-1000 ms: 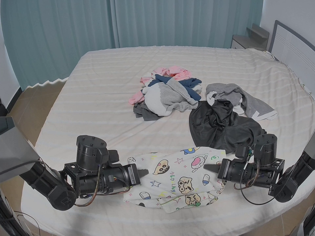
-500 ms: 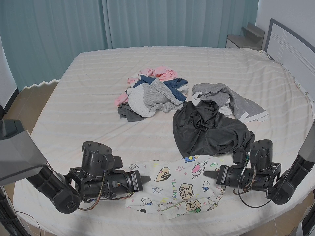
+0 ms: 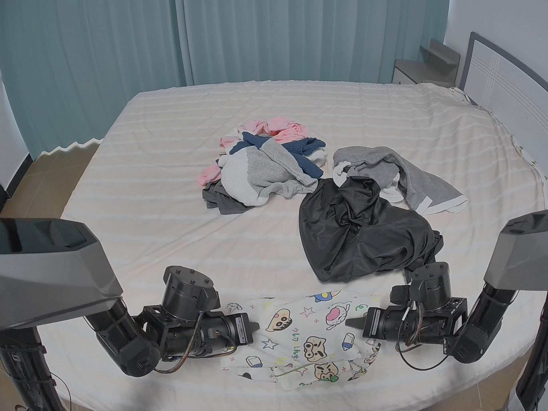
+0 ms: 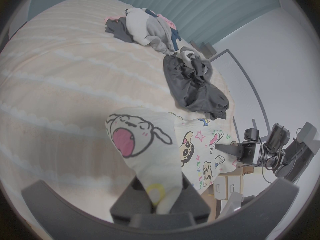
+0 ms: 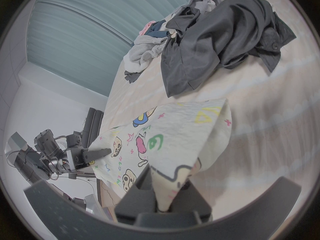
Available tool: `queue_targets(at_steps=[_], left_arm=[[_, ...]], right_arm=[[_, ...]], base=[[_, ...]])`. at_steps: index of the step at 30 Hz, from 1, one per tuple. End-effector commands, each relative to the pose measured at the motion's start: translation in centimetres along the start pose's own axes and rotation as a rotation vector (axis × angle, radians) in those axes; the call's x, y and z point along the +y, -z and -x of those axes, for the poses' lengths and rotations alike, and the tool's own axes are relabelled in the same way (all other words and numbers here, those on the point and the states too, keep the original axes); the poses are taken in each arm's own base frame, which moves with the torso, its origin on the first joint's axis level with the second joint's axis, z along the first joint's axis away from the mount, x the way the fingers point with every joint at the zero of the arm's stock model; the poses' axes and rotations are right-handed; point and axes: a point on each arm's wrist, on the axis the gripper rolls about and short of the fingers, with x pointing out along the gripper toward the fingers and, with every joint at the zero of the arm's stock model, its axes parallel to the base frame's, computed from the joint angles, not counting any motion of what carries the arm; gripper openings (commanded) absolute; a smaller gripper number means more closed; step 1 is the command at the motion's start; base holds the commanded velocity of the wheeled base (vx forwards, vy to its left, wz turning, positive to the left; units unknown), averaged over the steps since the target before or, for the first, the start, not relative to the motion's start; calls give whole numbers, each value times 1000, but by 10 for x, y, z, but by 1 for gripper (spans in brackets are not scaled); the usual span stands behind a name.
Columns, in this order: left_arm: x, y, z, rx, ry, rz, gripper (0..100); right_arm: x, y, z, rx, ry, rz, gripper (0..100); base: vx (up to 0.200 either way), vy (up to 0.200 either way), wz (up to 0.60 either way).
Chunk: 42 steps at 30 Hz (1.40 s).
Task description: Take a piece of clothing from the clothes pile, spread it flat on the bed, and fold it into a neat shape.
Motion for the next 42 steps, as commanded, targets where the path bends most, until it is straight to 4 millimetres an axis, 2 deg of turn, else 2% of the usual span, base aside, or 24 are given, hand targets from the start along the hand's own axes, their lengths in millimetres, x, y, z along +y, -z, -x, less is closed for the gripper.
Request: queue_targets(at_steps=[1,7,17,18,37,38,42], left_arm=[[16,14,-22,39,-66,7,0],[22,18,-30,35,-97,9,0],[27,21,-33,39,-118,18,0],[27,21,-33,39,-118,18,0],[26,16,-27,14,-124,22,0],[26,16,-27,14,-124,22,100],[27,15,-27,1,-129,25,100]], right_arm=[[-18,15,-20,40,45,-4,0],[-31,20,-33,28,96,21,0],[-33,21,-34,21,92,23,0],[-33,21,-34,20,92,24,100],[-36,16,-22,-20,138,25,100],[-36,16,-22,-20,138,25,100],[-33,13,-16,-34,129,29,100]], base=[[0,0,0],[0,0,0],[0,0,0],[0,0,0],[0,0,0],[0,0,0],[0,0,0]])
